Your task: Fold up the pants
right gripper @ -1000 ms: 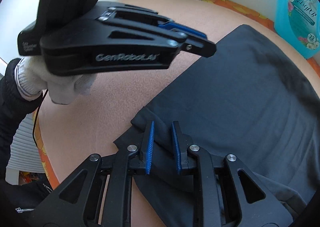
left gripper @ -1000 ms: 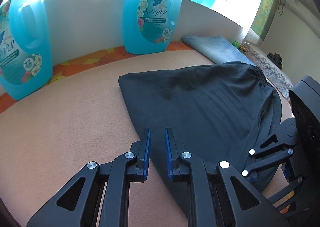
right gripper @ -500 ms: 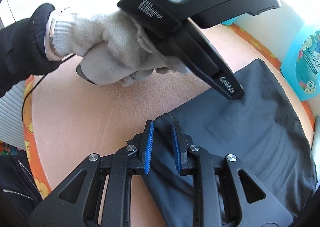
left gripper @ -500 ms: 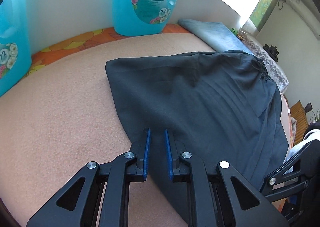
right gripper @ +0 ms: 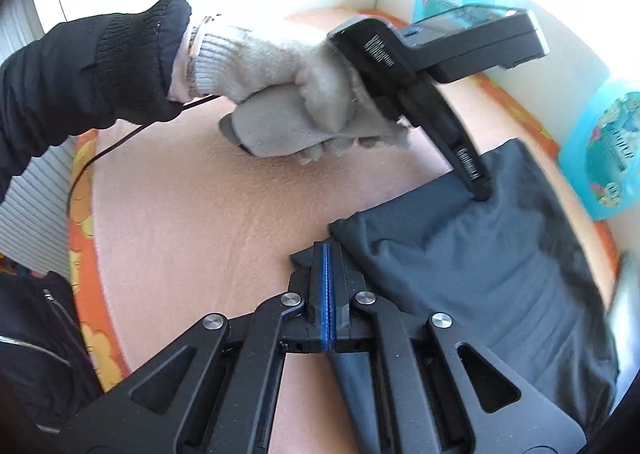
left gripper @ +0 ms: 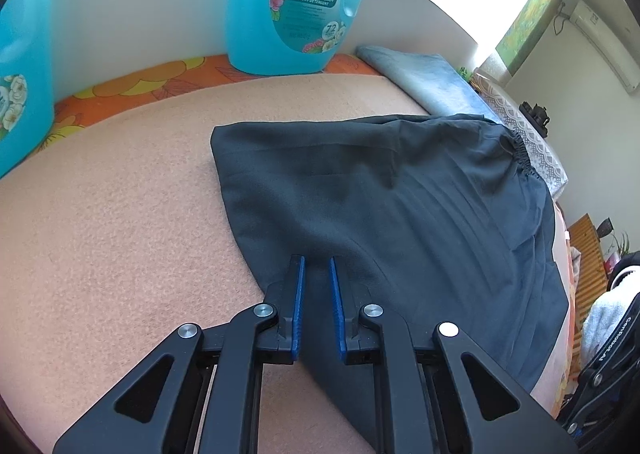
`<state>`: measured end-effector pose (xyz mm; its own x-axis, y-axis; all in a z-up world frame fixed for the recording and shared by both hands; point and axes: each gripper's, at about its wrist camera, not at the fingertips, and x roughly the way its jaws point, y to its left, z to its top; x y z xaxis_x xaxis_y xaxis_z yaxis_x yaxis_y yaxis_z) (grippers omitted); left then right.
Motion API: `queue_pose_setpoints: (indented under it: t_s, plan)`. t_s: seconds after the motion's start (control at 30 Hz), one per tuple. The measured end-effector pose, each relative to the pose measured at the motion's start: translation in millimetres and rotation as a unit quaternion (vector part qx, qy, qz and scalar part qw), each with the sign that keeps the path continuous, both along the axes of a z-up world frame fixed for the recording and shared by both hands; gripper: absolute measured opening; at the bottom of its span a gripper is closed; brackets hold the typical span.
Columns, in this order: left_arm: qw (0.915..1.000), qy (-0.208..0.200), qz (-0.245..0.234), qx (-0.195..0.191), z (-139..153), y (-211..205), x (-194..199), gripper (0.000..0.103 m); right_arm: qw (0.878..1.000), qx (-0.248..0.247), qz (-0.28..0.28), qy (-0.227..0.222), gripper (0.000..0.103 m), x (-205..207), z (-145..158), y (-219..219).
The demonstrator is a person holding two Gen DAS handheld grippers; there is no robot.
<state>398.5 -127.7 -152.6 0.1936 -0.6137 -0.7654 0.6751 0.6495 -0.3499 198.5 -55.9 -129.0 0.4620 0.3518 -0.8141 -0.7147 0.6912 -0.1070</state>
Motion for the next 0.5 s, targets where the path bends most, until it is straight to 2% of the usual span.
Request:
queue_pose_setpoints:
  t_s: [0.07, 0.13, 0.17, 0.2, 0.33, 0.37, 0.4, 0.5]
  plan:
    - [0.9998, 0.014, 0.004, -0.012, -1.4, 3.0, 3.5, 0.012, 1.000, 0.003, -0.002, 0.019, 0.001, 12.1, -0.1, 1.0]
    - [0.9998, 0.016, 0.004, -0.013, -1.2, 2.6, 3.6, 0.012, 1.000, -0.017, 0.002, 0.010, 0.010, 16.1, -5.6, 5.4]
    - [0.9998, 0.018, 0.004, -0.012, -0.9, 1.6, 3.6, 0.012, 1.000, -0.029, 0.006, 0.002, 0.020, 16.5, -8.4, 19.7]
    - [0.9997, 0.020, 0.003, -0.011, -0.8, 1.3, 4.3, 0.012, 0.999, -0.042, 0.011, -0.006, 0.022, 16.9, -13.0, 24.4]
    - [0.9995, 0.029, -0.003, -0.010, 0.2, -0.2, 6.8, 0.013, 0.995, -0.095, 0.029, -0.023, 0.022, 16.9, -34.6, 40.1]
    - [0.9996, 0.026, -0.007, -0.006, 0.7, -1.4, 6.5, 0.013, 0.993, -0.106, 0.032, -0.031, 0.016, 15.5, -38.6, 40.7]
    - [0.9997, 0.022, -0.010, -0.002, 1.1, -2.5, 5.7, 0.013, 0.993, -0.108, 0.030, -0.032, 0.007, 14.7, -38.8, 39.1]
    - [0.9998, -0.003, -0.018, 0.012, 1.9, -5.4, 0.1, 0.013, 0.996, -0.076, 0.021, -0.032, 0.005, 10.1, -17.4, 18.3]
